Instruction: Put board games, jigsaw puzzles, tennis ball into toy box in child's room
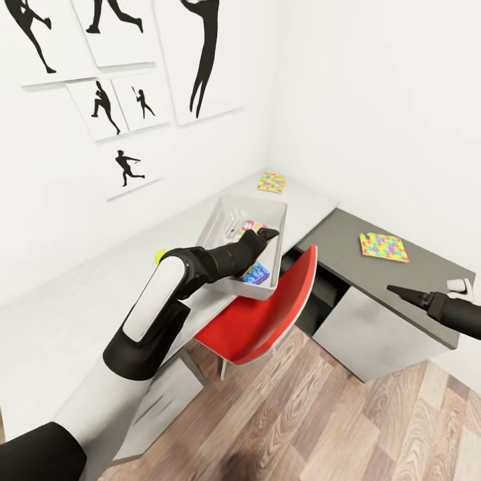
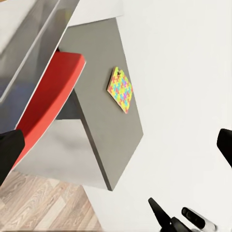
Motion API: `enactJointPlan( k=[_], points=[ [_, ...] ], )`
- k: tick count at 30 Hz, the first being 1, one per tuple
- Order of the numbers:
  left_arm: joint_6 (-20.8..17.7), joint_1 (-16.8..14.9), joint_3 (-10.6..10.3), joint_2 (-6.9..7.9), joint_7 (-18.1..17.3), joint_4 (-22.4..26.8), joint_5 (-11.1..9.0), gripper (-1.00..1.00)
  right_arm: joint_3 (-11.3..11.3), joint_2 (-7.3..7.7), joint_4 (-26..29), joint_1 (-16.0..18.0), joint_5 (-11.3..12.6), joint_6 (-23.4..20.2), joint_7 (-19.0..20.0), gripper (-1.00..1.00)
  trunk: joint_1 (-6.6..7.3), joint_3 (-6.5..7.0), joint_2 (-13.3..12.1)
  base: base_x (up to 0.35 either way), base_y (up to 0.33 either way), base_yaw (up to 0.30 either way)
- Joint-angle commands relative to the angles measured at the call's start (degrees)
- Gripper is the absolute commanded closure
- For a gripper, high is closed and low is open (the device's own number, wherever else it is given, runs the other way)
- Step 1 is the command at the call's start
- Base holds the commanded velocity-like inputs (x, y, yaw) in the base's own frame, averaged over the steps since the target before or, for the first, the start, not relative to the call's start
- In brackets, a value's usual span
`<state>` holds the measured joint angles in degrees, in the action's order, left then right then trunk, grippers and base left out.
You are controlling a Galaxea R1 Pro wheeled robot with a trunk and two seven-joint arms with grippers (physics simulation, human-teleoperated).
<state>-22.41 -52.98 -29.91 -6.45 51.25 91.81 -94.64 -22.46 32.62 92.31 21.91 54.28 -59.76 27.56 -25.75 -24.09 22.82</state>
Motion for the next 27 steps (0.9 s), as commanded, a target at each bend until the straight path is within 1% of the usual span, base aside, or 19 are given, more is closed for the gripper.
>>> enactJointPlan(
  k=[1,5,6,8,9,10,11,13,14,15,16,18,19,20,21,23,24,26,27],
  points=[
    [-0.19,-0.05,0.04,-0.02,0.37,0.04,-0.24,-1.00,-0.06,0.01,0.00,0.06,-0.48,-0.24,0.52,-1.00,-0.04,0.00,0.10,-0.009,0.000,0.000],
    [-1.90,0.56,-0.01,0.00,0.40,0.04,-0.10,-1.00,1.33,-0.04,-0.01,0.12,-0.50,-0.24,-2.55,-1.00,-0.04,0.37,0.10,-0.006,0.000,0.000],
    [-1.90,0.56,-0.01,0.00,0.40,0.04,-0.10,-1.00,1.33,-0.04,-0.01,0.12,-0.50,-0.24,-2.55,-1.00,-0.04,0.46,0.10,-0.005,0.000,0.000],
    [-3.20,1.27,-0.02,-0.02,0.41,0.04,-0.01,-1.00,2.65,-0.06,-0.02,0.28,-0.49,-0.24,-6.07,-1.00,-0.04,0.65,0.10,-0.003,0.000,0.000],
    [-3.20,1.27,-0.02,-0.02,0.41,0.04,-0.01,-1.00,2.65,-0.06,-0.02,0.28,-0.49,-0.24,-6.07,-1.00,-0.04,0.74,0.10,-0.003,0.000,0.000],
    [-3.77,1.69,-0.05,-0.03,0.42,0.04,0.09,-1.00,3.26,-0.09,-0.02,0.36,-0.49,-0.24,-8.28,-1.00,-0.04,0.83,0.10,-0.002,0.000,0.000],
    [-3.77,1.69,-0.05,-0.03,0.42,0.04,0.09,-1.00,3.26,-0.09,-0.02,0.36,-0.49,-0.24,-8.28,-1.00,-0.04,0.92,0.10,-0.002,0.000,0.000],
    [-4.63,2.54,-0.40,-0.04,0.42,0.04,0.62,-1.00,4.18,-0.17,-0.02,0.51,-0.49,-0.24,-12.92,-1.00,-0.04,1.11,0.10,-0.002,0.000,-0.002],
    [-4.63,2.54,-0.40,-0.04,0.42,0.04,0.62,-1.00,4.18,-0.17,-0.02,0.51,-0.49,-0.24,-12.92,-1.00,-0.04,1.20,0.10,-0.002,0.000,-0.004],
    [-4.93,2.91,-0.85,-0.04,0.42,0.04,1.14,-1.00,4.51,-0.23,-0.02,0.56,-0.47,-0.24,-15.16,-1.00,-0.04,1.29,0.10,-0.001,0.000,-0.012],
    [-4.93,2.91,-0.85,-0.04,0.42,0.04,1.14,-1.00,4.51,-0.23,-0.02,0.56,-0.47,-0.24,-15.16,-1.00,-0.04,1.39,0.10,-0.001,0.000,-0.012],
    [-5.39,3.47,-2.43,-0.10,0.44,0.04,2.69,-1.00,4.99,-0.47,-0.02,0.68,-0.48,-0.24,-18.95,-1.00,-0.04,1.57,0.10,-0.001,0.000,-0.027],
    [-5.39,3.47,-2.43,-0.10,0.44,0.04,2.69,-1.00,4.99,-0.47,-0.02,0.68,-0.48,-0.24,-18.95,-1.00,-0.04,1.66,0.10,-0.001,0.000,-0.032],
    [-5.56,3.65,-3.39,-0.16,0.49,0.01,3.69,-1.00,5.17,-0.73,-0.02,0.75,-0.48,-0.24,-20.39,-1.00,-0.04,1.76,0.10,-0.001,0.000,-0.041],
    [-5.56,3.65,-3.39,-0.16,0.49,0.01,3.69,-1.00,5.17,-0.73,-0.02,0.75,-0.48,-0.24,-20.39,-1.00,-0.04,1.85,0.10,-0.001,0.000,-0.041],
    [-5.80,3.82,-5.12,-0.33,0.59,-0.03,5.82,-1.00,5.41,-1.38,-0.02,0.85,-0.48,-0.24,-22.50,-1.00,-0.04,2.03,0.10,0.000,0.000,-0.052],
    [-5.80,3.82,-5.12,-0.33,0.59,-0.03,5.82,-1.00,5.41,-1.38,-0.02,0.85,-0.48,-0.24,-22.50,-1.00,-0.04,2.13,0.10,0.000,0.000,-0.055],
    [-5.96,3.92,-6.24,-0.42,0.60,0.06,7.58,-1.00,5.57,-2.00,-0.02,0.92,-0.49,-0.24,-23.86,-1.00,-0.04,2.31,0.10,0.000,0.000,-0.064],
    [-5.96,3.92,-6.24,-0.42,0.60,0.06,7.58,-1.00,5.57,-2.00,-0.02,0.92,-0.49,-0.24,-23.86,-1.00,-0.04,2.40,0.10,0.000,0.000,-0.066]
  ],
)
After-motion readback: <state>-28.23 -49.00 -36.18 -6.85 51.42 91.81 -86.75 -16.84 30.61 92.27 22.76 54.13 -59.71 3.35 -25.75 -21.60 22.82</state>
